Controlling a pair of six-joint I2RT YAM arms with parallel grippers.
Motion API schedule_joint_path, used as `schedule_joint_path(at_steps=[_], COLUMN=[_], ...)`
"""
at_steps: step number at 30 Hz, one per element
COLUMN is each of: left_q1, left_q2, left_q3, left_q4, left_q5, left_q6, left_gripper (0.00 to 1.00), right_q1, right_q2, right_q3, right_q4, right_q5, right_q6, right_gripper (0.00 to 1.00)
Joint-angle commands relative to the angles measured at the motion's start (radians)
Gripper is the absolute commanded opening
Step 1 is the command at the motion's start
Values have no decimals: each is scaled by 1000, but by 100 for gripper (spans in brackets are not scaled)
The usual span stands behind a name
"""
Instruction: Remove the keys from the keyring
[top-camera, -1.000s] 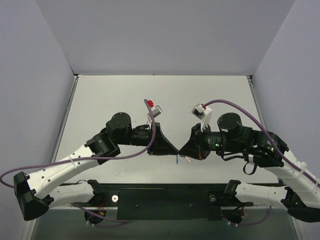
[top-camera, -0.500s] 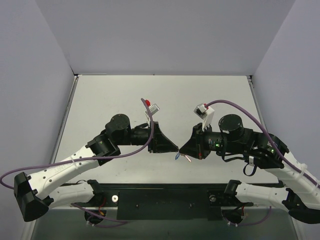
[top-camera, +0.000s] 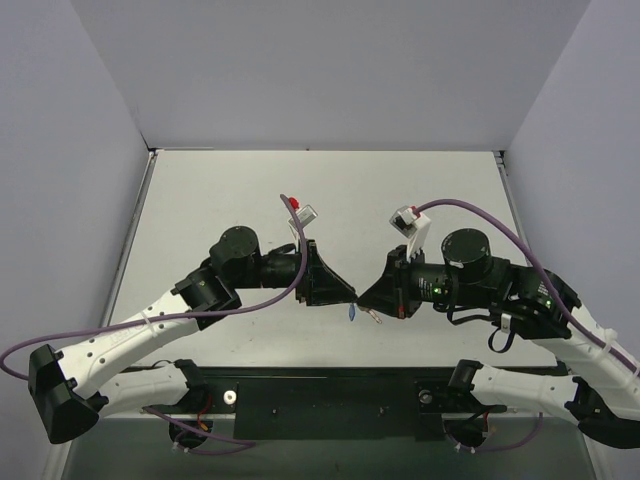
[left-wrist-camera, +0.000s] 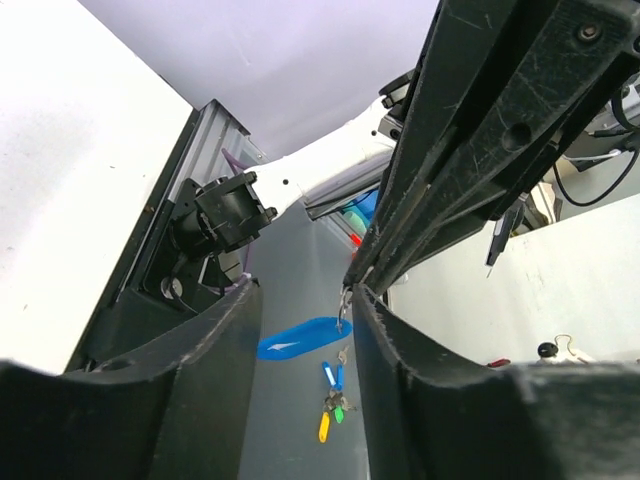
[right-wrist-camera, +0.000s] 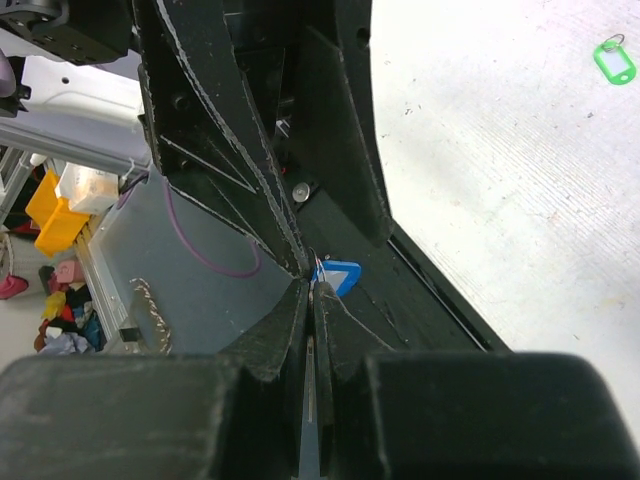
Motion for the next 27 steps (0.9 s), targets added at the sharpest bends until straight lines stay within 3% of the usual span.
schedule_joint_path(at_steps=[1,4,6,9,21,27], left_q1=[9,15,19,30,52,52], left_q2=[-12,-17,-21,-31,87,169], left_q3=[6,23,33,55,380,471], left_q4=[44,23,4,-34,-587,-779], left_q5=[6,10,17,34,220,290], left_q6=[18,34,60,103,543,711], left_gripper=[55,60,71,74,75,69], right_q1=[5,3,5,5,5,5], right_q2=[-15,-13,-12,-7,43,60], right_q3=[5,5,7,11,46,68], right_q4=[50,48,45,37,-47,-58], right_q5=[-16,-25,-34,-57,-127,-157], right_q6=[8,8,8,5,-38,-39], right_gripper=[0,0,0,0,0,0])
